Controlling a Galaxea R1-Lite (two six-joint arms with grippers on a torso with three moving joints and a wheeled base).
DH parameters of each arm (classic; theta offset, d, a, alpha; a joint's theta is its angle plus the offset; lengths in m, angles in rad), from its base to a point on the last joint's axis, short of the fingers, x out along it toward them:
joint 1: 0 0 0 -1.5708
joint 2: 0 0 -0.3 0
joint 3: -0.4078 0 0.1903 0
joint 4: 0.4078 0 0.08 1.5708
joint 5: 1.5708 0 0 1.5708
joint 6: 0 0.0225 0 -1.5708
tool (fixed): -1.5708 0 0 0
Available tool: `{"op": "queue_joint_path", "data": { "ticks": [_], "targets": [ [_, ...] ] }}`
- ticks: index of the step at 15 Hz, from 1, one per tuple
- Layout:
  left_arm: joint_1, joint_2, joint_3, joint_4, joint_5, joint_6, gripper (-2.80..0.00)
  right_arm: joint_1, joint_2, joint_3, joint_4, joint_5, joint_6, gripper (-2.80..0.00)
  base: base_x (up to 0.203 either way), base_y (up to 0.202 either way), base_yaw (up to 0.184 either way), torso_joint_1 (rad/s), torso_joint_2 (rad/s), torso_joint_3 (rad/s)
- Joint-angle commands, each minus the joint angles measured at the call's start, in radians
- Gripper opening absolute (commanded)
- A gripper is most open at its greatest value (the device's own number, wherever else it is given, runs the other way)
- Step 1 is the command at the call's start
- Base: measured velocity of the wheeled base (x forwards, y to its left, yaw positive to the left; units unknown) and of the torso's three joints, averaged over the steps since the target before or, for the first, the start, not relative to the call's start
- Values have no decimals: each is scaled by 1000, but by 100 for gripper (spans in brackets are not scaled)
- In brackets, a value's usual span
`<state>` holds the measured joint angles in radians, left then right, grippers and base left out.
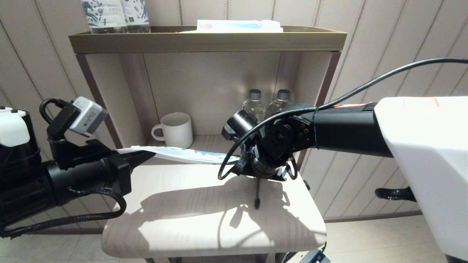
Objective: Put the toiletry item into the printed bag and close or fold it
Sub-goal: Pick up a toothbrush, then place the toothbrush in the storage bag
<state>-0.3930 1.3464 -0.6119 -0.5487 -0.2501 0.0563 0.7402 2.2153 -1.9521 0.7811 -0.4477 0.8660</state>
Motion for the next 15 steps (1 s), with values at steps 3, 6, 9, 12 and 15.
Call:
{"op": "queue_joint_path", "data": {
  "ticks": [3,6,9,12,15],
  "targets": [
    [0,3,3,-4,-1,1,-280,0,-10,1,7,-3,3,-280,0,0,0,0,0,0],
    [0,12,4,-4,-1,2,-280,9,-100,0,9,-3,-10,-280,0,0,0,0,0,0],
    [-1,11,6,-2,-1,2,-280,16,-196,0,11,-3,-29,-280,0,0,0,0,0,0],
    [0,14,6,0,-1,3,-280,16,-241,5,40,-3,-29,-280,0,0,0,0,0,0],
    [-1,16,4,-2,-1,2,-280,15,-267,11,49,-3,-29,-280,0,0,0,0,0,0]
  ]
}}
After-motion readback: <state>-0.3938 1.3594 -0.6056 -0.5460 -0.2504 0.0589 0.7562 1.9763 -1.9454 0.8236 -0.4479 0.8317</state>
